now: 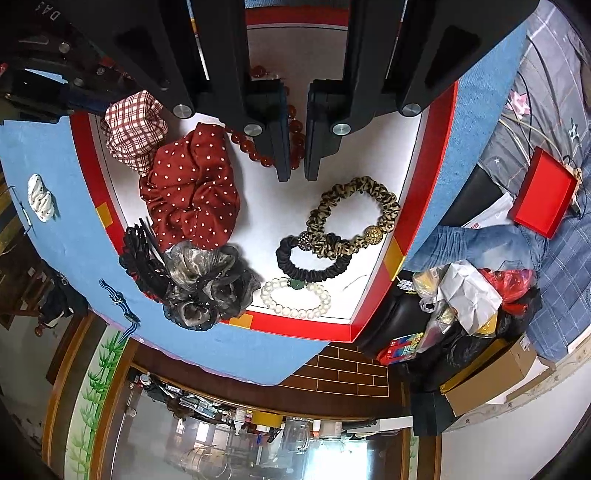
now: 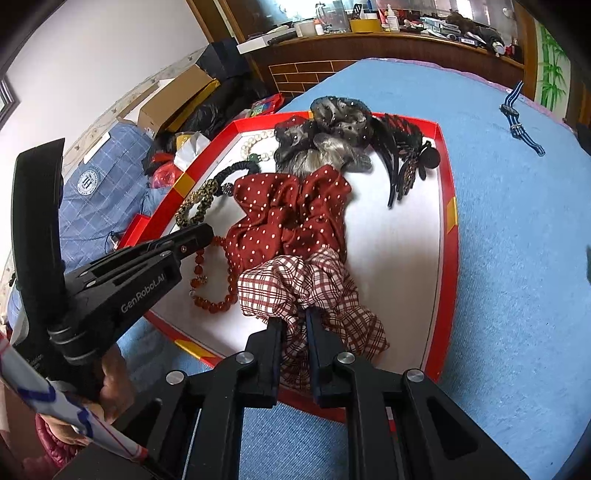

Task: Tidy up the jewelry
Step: 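Lower the bead bracelet into the box and open the left tool while the right tool lowers the plaid scrunchie, then open the right tool to release the plaid scrunchie and withdraw both tools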

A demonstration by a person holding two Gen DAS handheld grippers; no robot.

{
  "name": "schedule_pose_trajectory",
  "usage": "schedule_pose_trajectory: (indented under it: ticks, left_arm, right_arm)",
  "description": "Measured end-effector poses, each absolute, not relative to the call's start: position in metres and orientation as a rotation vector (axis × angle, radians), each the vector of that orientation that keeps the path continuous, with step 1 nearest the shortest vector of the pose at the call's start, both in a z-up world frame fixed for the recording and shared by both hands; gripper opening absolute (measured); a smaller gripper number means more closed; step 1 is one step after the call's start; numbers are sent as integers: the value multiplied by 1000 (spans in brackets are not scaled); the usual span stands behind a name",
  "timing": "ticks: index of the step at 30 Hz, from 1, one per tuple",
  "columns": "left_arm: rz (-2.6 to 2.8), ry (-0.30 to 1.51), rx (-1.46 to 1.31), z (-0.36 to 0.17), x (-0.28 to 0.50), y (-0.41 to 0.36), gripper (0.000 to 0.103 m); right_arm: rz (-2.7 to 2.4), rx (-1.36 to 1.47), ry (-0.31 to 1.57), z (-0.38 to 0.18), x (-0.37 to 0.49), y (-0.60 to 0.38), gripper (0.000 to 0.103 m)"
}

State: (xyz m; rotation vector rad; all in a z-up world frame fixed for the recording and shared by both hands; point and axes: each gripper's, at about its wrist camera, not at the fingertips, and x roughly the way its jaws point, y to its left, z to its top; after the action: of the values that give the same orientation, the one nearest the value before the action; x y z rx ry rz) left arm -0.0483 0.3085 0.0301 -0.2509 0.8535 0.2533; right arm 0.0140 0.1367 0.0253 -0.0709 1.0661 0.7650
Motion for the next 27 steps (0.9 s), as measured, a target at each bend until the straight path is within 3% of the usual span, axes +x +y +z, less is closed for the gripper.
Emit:
schedule_pose_trajectory:
  ticks: [6,8,10,17,21,27]
  left_arm:
    - [265,853,-249,29,-49,306,9]
    - [268,854,-246,28,-50,305,14]
    - [275,849,-242,28,-51,305,25]
    - [289,835,-240,28,-53,305,27]
    - [298,818,-233,29,-56,305,38]
    - [303,807,-211,30,-58,300,40]
  right_arm:
    - [781,-50,1070,23,11,133,19]
    - [784,-40,1063,24,10,131,25]
    - [782,-37,1057,26,9,130,28]
    - [794,-25,1023,38,1,123,28]
    - [790,-27,995,46,-2,117,29]
    - [780,-3,988,46,-2,110,34]
